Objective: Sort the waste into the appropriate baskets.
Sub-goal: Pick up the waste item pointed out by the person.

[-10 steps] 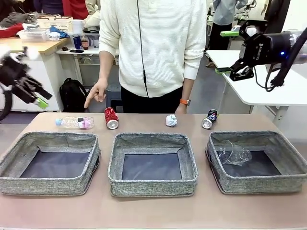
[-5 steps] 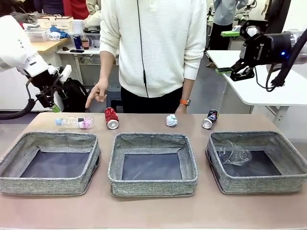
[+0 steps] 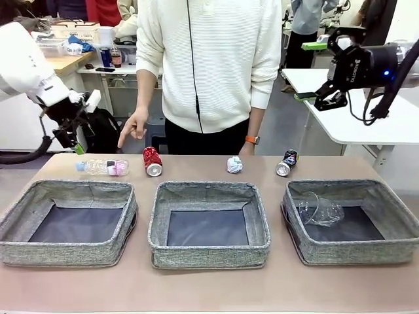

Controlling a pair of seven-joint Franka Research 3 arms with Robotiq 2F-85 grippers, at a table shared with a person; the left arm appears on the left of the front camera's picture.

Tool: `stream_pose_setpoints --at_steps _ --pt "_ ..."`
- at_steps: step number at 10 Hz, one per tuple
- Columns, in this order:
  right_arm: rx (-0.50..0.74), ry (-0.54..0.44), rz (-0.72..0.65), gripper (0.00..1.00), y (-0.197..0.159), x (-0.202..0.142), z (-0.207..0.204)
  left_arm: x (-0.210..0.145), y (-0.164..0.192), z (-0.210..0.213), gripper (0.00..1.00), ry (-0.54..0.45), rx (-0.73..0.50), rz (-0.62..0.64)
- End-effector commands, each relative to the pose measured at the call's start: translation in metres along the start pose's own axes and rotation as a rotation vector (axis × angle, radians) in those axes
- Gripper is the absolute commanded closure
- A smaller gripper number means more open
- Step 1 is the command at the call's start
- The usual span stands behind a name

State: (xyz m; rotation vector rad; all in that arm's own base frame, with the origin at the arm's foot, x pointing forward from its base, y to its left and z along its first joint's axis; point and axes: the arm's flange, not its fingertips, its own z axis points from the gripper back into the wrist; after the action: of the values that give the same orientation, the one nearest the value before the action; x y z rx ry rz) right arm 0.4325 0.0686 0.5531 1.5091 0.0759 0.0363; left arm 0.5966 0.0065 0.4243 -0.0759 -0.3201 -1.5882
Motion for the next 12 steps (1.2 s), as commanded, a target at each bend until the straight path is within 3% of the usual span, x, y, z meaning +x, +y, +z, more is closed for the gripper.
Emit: stream_pose_setpoints --at_steps 1,5,12 --pt "-0.017 -0.007 -0.021 0.00 0.004 -0.001 0.001 0.004 0.020 -0.023 0.00 0.016 -0.067 0.021" --pt "-0.017 -0.007 -0.021 0.00 0.004 -0.001 0.001 -0.001 0.027 -0.068 0.00 0.072 -0.121 0.057" --pt "-0.017 -0.007 -0.021 0.00 0.004 -0.001 0.001 -0.005 0.038 -0.108 0.00 0.117 -0.133 0.087"
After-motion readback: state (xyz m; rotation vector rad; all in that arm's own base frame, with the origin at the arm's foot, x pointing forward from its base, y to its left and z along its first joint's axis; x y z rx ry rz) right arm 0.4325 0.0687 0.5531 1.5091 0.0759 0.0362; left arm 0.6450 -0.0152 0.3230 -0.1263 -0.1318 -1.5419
